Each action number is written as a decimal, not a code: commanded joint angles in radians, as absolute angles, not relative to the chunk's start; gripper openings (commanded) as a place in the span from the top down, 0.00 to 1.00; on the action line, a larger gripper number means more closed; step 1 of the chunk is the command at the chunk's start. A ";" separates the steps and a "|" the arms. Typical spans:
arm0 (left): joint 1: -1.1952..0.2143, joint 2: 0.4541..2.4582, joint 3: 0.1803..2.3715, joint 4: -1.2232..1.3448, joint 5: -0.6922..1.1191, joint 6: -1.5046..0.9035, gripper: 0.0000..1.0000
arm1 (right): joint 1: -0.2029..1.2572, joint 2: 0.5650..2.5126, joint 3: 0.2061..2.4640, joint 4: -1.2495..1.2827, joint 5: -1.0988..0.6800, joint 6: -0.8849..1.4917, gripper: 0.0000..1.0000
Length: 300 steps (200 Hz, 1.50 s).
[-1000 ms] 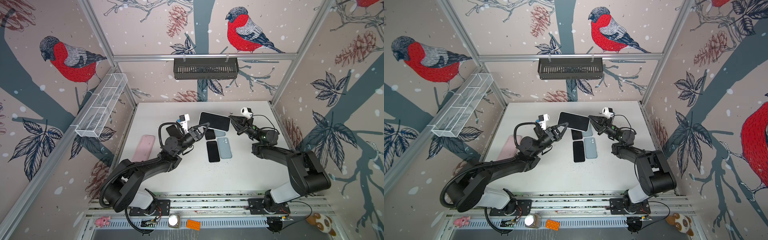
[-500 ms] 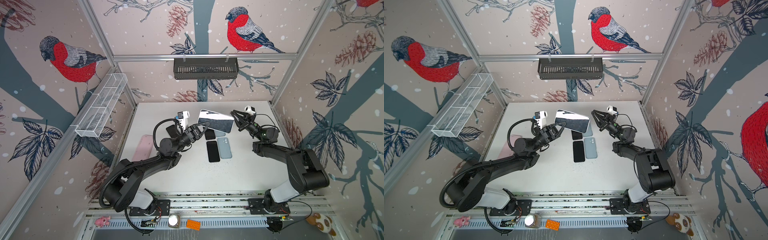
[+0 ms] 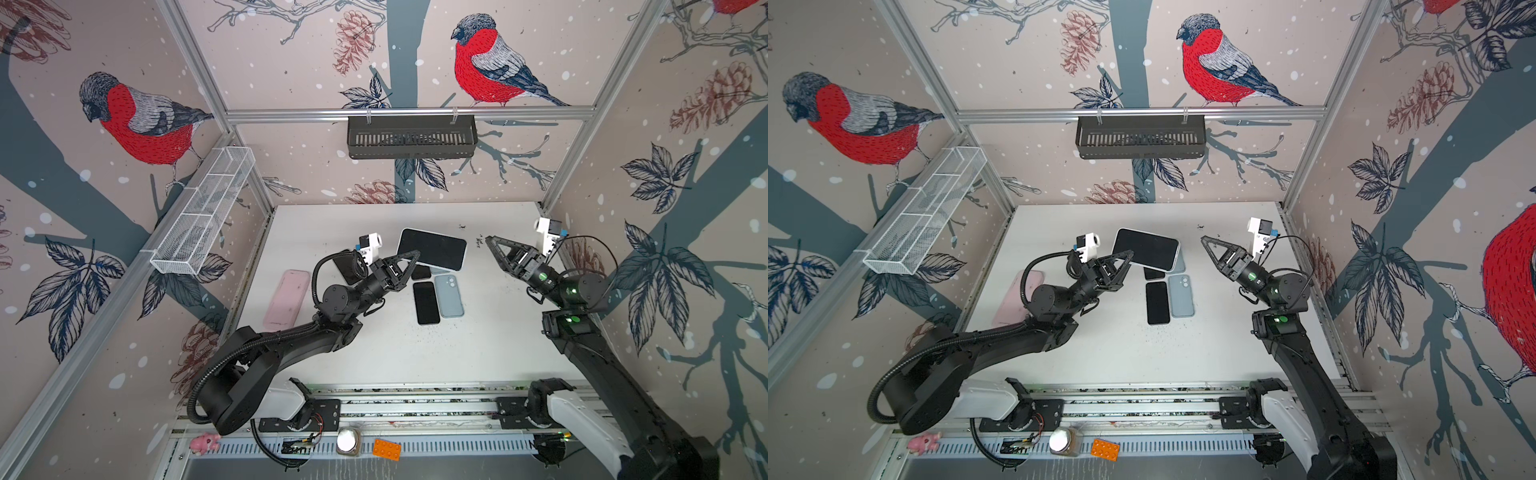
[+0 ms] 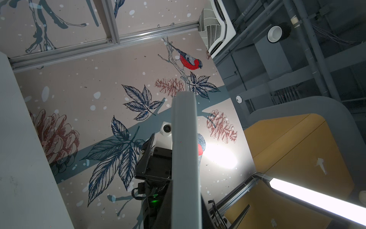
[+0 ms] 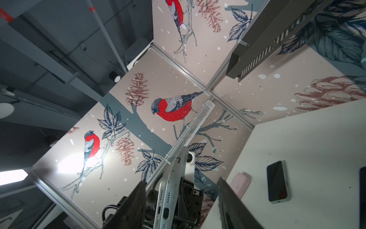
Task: Take the phone out of the phone case
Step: Remove the phone case from the phone.
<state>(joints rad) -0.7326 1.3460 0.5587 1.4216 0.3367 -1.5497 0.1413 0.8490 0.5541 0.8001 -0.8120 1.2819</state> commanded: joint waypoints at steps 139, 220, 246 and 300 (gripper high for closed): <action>-0.785 1.326 0.521 1.422 0.271 -1.586 1.00 | 0.306 0.795 0.436 0.833 -0.830 1.276 0.47; -0.787 1.324 0.502 1.473 0.270 -1.586 1.00 | 0.322 0.808 0.418 0.832 -0.808 1.267 0.55; -0.786 1.324 0.510 1.471 0.280 -1.580 1.00 | 0.323 0.813 0.416 0.843 -0.808 1.270 0.55; -0.787 1.323 0.509 1.464 0.279 -1.573 1.00 | 0.326 0.813 0.414 0.846 -0.807 1.270 0.55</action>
<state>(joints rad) -0.7860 1.3300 0.5018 1.3647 0.2775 -1.5719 0.3225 0.8131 0.4160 0.8028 -0.8104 1.2804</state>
